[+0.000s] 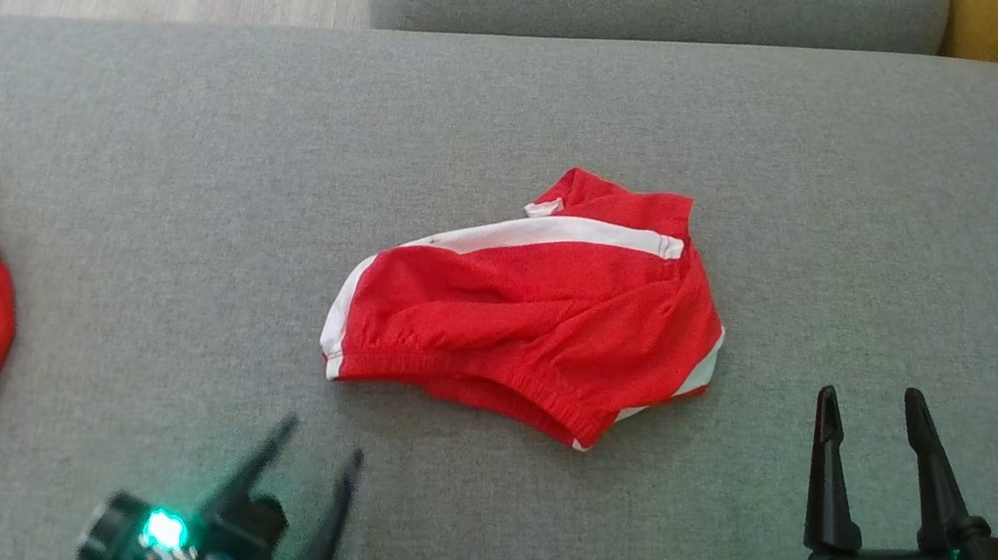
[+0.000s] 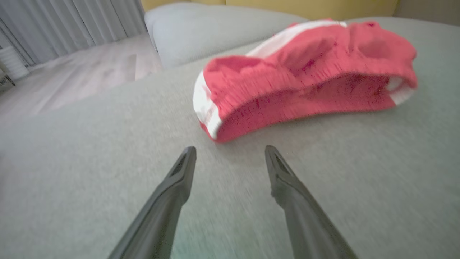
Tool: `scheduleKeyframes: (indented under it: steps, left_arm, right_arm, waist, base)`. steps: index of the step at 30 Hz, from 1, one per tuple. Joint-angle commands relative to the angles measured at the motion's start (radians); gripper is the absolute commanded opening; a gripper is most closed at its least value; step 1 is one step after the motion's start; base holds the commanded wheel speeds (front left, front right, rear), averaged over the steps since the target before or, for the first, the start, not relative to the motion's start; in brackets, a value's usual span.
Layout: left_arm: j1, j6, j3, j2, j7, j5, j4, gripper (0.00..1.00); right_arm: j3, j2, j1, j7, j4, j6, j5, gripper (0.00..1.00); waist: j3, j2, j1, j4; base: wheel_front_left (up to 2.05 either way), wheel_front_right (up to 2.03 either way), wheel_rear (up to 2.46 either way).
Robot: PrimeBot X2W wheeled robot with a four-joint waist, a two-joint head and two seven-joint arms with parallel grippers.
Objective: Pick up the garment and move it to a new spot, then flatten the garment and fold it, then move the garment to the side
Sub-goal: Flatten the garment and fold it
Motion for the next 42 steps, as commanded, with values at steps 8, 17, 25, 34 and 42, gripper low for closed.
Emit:
scheduleKeyframes:
  steps: [8,17,25,34,42]
  left_arm:
    - [0.001,-0.114,-0.092,-0.006,0.097,-0.013,-0.185,1.00]
    - [-0.201,-0.189,-0.245,-0.062,0.042,0.012,0.019,1.00]
    - [-0.320,-0.183,-0.286,-0.075,-0.019,-0.003,0.172,1.00]
    - [-0.441,-0.192,-0.349,-0.077,-0.037,-0.030,0.276,1.00]
    - [-0.454,-0.183,-0.366,-0.077,-0.038,-0.034,0.218,0.00]
  right_arm:
    - [0.016,-0.007,-0.023,-0.011,-0.045,-0.001,-0.011,1.00]
    - [0.027,-0.007,-0.071,-0.011,-0.047,-0.001,-0.008,1.00]
    - [0.017,-0.007,-0.086,-0.011,-0.049,-0.001,-0.005,1.00]
    - [0.021,-0.007,-0.112,-0.011,-0.053,-0.001,0.002,1.00]
    - [0.024,-0.007,-0.111,-0.011,-0.044,-0.001,0.005,1.00]
  waist:
    - [0.026,0.0000,0.0002,-0.016]
    - [0.092,0.0000,0.0002,-0.090]
    - [0.135,0.0000,0.0002,-0.136]
    - [0.180,0.0000,0.0002,-0.169]
    - [0.168,0.0000,0.0002,-0.184]
  base:
    - [0.00,0.00,0.00]
    - [0.00,0.00,0.00]
    - [0.00,0.00,0.00]
    - [0.00,0.00,0.00]
    - [0.00,0.00,0.00]
